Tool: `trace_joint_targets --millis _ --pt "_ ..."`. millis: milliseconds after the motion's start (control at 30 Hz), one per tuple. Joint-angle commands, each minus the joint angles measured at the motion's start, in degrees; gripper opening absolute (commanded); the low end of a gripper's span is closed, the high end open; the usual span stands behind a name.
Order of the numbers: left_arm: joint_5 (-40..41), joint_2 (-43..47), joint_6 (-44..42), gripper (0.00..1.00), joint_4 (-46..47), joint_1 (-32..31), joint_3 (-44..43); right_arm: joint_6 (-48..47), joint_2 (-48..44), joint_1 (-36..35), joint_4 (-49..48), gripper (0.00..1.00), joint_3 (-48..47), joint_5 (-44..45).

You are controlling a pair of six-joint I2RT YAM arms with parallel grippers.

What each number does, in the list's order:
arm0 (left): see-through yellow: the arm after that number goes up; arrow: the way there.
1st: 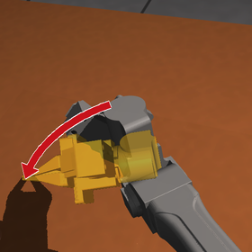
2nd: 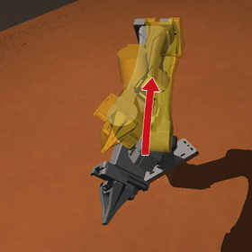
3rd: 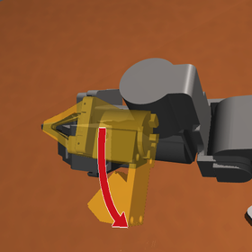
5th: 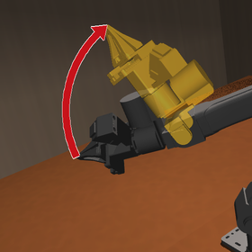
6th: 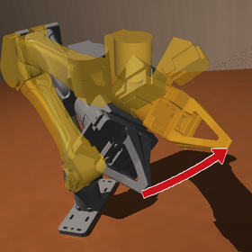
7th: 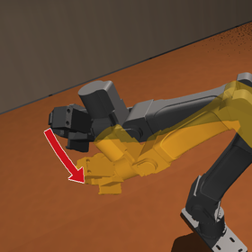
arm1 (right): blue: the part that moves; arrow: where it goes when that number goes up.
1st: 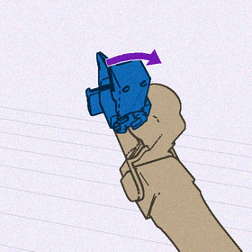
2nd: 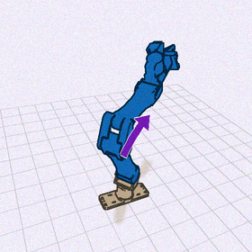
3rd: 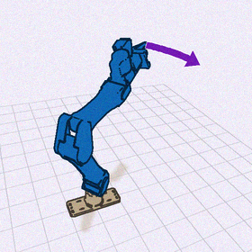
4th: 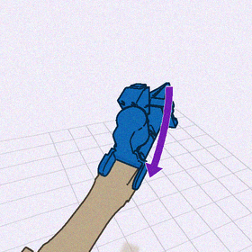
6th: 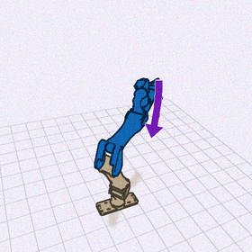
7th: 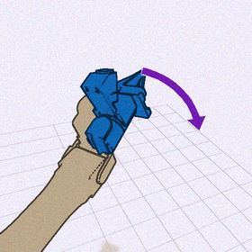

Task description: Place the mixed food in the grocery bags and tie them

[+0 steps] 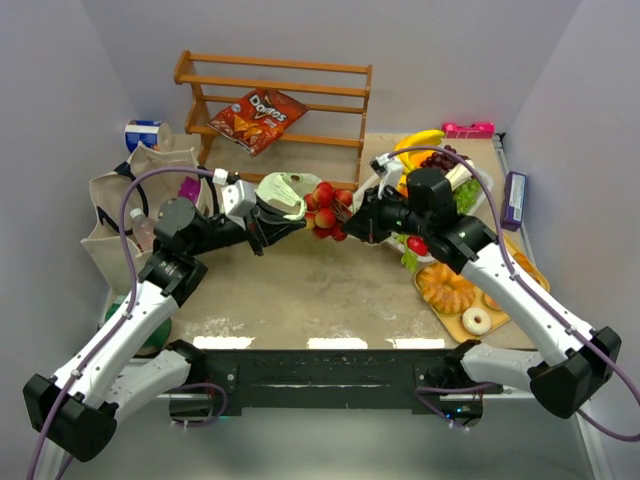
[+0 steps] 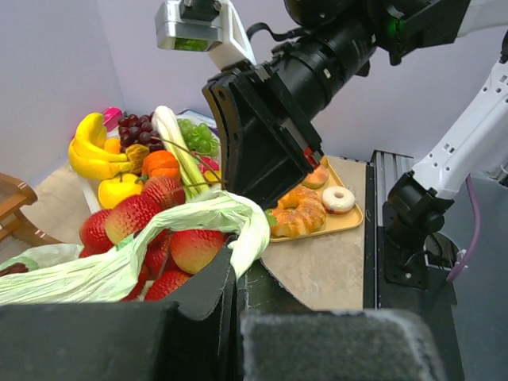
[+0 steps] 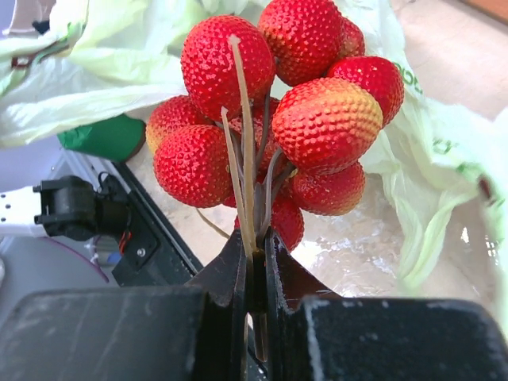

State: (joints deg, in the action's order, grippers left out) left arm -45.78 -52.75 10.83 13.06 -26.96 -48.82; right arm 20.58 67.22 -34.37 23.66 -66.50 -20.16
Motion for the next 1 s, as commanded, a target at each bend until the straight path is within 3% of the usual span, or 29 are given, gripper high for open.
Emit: trace_joint_targets --millis 0,267,567,967 --pt "-1.8 0.6 -2.0 0.0 0.9 0.3 -0.3 1.7 -3.1 2.2 -3.4 0.0 -2.0 -5.1" --pt "6.1 1.2 -2.2 0.0 -1.2 0.3 -0.8 4.1 -5.1 2.6 -5.9 0.0 -1.9 -13.8" --pt "4.0 0.5 0.1 0.0 1.6 0.3 0.0 6.9 -3.9 2.1 -9.7 0.0 0.1 -14.7" --pt "0.8 -1.0 3.2 0.0 5.1 0.3 0.7 10.0 0.6 -4.7 -16.5 0.0 7.0 -10.9"
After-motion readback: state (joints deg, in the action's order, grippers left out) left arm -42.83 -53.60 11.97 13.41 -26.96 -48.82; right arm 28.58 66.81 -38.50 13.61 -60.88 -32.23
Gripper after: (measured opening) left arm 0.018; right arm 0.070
